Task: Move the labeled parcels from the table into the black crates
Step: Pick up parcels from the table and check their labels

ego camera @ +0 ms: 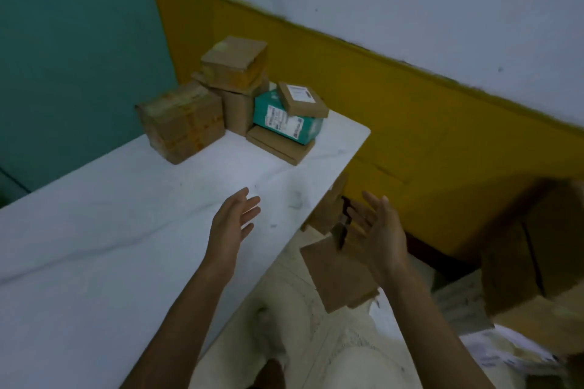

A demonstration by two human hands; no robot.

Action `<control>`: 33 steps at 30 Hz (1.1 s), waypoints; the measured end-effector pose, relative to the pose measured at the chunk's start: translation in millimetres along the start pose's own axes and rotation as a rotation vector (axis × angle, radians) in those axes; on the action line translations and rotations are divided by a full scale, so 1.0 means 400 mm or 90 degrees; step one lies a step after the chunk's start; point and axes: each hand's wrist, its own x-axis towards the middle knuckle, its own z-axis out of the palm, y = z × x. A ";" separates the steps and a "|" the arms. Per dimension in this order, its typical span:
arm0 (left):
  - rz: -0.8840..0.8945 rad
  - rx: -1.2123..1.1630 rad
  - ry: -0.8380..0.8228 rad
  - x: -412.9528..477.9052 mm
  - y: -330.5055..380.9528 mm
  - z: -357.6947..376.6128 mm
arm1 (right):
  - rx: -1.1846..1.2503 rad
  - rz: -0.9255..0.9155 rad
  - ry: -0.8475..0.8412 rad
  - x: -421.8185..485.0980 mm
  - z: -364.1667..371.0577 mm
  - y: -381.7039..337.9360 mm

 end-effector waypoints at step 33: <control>-0.127 0.124 0.296 0.955 0.077 0.463 | -0.300 0.317 -0.265 1.207 0.150 -0.206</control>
